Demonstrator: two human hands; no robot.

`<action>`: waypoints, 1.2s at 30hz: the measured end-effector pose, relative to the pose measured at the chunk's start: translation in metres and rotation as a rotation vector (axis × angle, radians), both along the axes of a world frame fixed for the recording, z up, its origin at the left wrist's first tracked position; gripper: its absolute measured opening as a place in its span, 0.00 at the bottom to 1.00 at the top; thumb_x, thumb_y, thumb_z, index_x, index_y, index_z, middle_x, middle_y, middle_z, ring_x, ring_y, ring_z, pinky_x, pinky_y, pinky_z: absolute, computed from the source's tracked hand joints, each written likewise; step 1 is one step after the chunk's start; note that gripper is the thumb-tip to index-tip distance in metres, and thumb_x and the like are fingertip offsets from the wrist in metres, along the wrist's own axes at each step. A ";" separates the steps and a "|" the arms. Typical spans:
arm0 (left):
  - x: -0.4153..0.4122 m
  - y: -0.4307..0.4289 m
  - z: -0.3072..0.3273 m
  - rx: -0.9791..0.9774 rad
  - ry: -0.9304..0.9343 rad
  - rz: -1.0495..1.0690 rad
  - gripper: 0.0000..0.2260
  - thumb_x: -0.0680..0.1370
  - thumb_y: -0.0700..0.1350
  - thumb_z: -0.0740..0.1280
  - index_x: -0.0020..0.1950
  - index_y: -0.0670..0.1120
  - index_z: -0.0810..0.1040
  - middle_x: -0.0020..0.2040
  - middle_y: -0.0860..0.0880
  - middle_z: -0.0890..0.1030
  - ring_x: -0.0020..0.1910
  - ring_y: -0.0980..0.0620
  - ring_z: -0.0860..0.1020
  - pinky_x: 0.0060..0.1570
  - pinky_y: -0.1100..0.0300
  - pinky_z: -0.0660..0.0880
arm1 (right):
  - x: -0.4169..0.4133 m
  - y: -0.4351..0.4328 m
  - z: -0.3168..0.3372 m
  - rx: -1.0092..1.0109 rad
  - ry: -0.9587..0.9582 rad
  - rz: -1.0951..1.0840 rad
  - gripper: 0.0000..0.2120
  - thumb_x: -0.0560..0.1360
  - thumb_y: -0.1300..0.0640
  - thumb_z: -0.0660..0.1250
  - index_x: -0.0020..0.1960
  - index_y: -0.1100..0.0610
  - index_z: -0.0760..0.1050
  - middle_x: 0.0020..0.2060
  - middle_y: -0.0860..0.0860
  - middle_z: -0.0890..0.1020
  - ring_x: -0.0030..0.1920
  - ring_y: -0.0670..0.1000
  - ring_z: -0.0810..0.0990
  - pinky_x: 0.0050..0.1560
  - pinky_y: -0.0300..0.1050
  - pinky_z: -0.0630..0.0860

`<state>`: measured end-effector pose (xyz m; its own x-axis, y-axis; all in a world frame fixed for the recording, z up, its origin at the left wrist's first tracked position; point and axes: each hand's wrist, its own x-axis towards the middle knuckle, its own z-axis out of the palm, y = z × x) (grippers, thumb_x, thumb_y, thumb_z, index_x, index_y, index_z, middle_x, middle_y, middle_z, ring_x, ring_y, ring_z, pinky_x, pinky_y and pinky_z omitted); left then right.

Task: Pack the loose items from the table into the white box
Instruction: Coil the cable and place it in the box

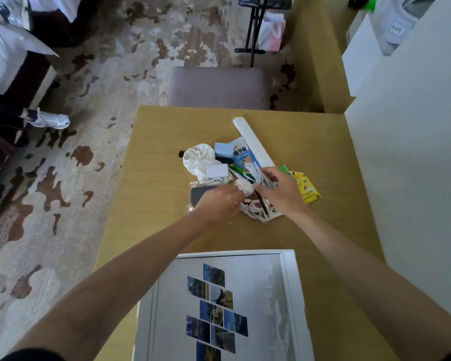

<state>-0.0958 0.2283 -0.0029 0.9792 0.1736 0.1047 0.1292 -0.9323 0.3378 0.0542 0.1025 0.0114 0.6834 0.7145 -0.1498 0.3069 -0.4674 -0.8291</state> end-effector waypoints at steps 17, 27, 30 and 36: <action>0.028 -0.015 -0.012 0.307 0.362 -0.156 0.13 0.77 0.39 0.62 0.62 0.43 0.73 0.61 0.45 0.77 0.63 0.44 0.71 0.60 0.52 0.67 | -0.001 -0.075 0.042 0.114 0.216 -0.133 0.21 0.71 0.60 0.75 0.63 0.58 0.76 0.50 0.51 0.82 0.51 0.48 0.81 0.47 0.35 0.78; -0.045 -0.023 0.065 -0.635 -0.072 0.371 0.08 0.73 0.31 0.69 0.48 0.41 0.74 0.41 0.47 0.74 0.38 0.47 0.73 0.35 0.62 0.73 | -0.033 -0.069 0.061 0.197 0.221 0.033 0.20 0.70 0.59 0.76 0.60 0.55 0.77 0.50 0.50 0.82 0.50 0.47 0.81 0.44 0.35 0.78; -0.081 -0.034 0.086 -0.671 -0.188 0.500 0.09 0.74 0.34 0.69 0.47 0.43 0.72 0.43 0.43 0.77 0.39 0.46 0.75 0.37 0.54 0.73 | -0.050 -0.064 0.072 0.266 0.234 0.084 0.18 0.69 0.61 0.76 0.57 0.54 0.78 0.49 0.51 0.82 0.49 0.48 0.81 0.41 0.38 0.80; -0.171 -0.052 0.101 -0.460 -0.349 0.590 0.09 0.70 0.38 0.74 0.43 0.46 0.75 0.50 0.51 0.75 0.46 0.51 0.76 0.44 0.62 0.73 | -0.105 -0.055 0.090 0.181 0.034 0.426 0.19 0.68 0.54 0.77 0.55 0.42 0.75 0.48 0.40 0.81 0.48 0.36 0.79 0.45 0.28 0.74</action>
<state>-0.2665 0.1762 0.0981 0.6383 0.7487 0.1789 0.3708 -0.5028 0.7808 -0.0507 0.0473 0.1014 0.3201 0.9473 -0.0142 0.4112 -0.1524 -0.8987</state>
